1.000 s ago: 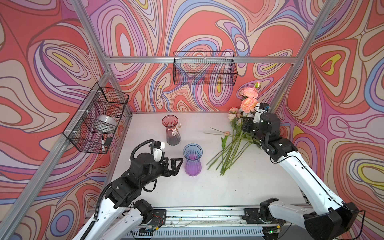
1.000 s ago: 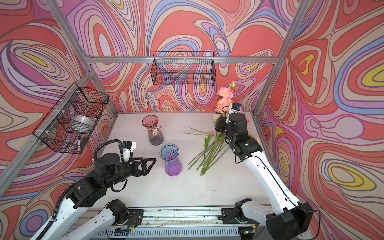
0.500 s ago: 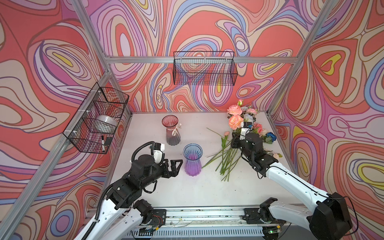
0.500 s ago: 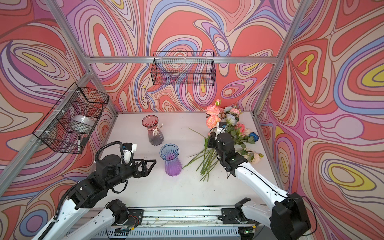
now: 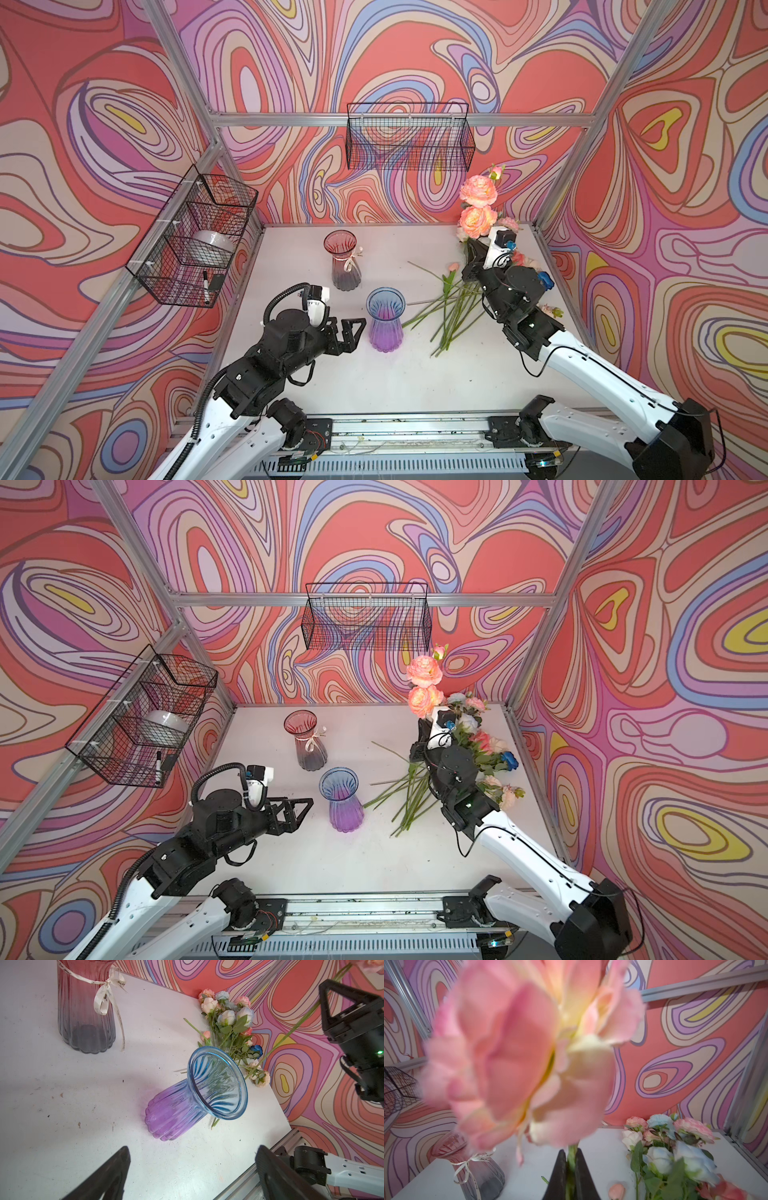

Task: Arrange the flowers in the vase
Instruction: 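Lift the pink rose stem upward out of the bunch with the right gripper, then carry the pink rose over the blue-purple vase and lower its stem inside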

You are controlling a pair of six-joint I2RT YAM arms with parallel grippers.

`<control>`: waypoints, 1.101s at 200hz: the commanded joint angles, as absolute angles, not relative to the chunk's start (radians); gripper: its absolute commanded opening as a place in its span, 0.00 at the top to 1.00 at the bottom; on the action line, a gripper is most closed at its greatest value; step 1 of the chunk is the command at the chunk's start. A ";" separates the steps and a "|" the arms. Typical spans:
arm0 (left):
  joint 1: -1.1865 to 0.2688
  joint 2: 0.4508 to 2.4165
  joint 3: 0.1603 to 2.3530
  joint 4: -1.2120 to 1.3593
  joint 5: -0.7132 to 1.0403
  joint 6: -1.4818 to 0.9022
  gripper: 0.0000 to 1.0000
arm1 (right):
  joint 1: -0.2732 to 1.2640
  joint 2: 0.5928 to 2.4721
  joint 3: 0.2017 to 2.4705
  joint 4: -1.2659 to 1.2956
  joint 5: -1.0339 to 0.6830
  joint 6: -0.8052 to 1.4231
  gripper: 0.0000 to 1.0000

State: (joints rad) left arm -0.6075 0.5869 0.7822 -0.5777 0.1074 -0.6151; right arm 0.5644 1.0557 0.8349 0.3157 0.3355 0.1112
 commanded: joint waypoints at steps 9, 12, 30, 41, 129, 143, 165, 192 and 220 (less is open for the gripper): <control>-0.604 0.584 0.777 -0.553 0.099 -0.622 0.04 | 0.584 1.016 0.903 0.307 0.282 0.101 1.00; -0.603 0.584 0.778 -0.554 0.099 -0.620 0.04 | 0.586 1.011 0.911 0.305 0.277 0.103 1.00; -0.603 0.589 0.785 -0.562 0.096 -0.614 0.04 | 0.599 1.005 0.982 0.275 0.224 0.104 1.00; -0.604 0.589 0.788 -0.570 0.088 -0.611 0.04 | 0.614 1.014 1.040 0.258 0.183 0.107 1.00; -0.603 0.545 0.792 -0.619 0.057 -0.612 0.04 | 0.929 1.351 1.468 0.286 0.091 -0.004 1.00; -0.603 0.539 0.797 -0.629 0.057 -0.612 0.04 | 0.957 1.409 1.482 0.323 0.124 -0.039 1.00; -0.603 0.527 0.798 -0.644 0.058 -0.614 0.04 | 0.971 1.463 1.447 0.394 0.179 -0.073 1.00; -0.604 0.502 0.783 -0.642 0.069 -0.625 0.04 | 0.983 1.477 1.335 0.477 0.214 -0.074 1.00; -0.603 0.477 0.760 -0.618 0.085 -0.644 0.04 | 1.003 1.470 1.230 0.489 0.241 -0.031 0.98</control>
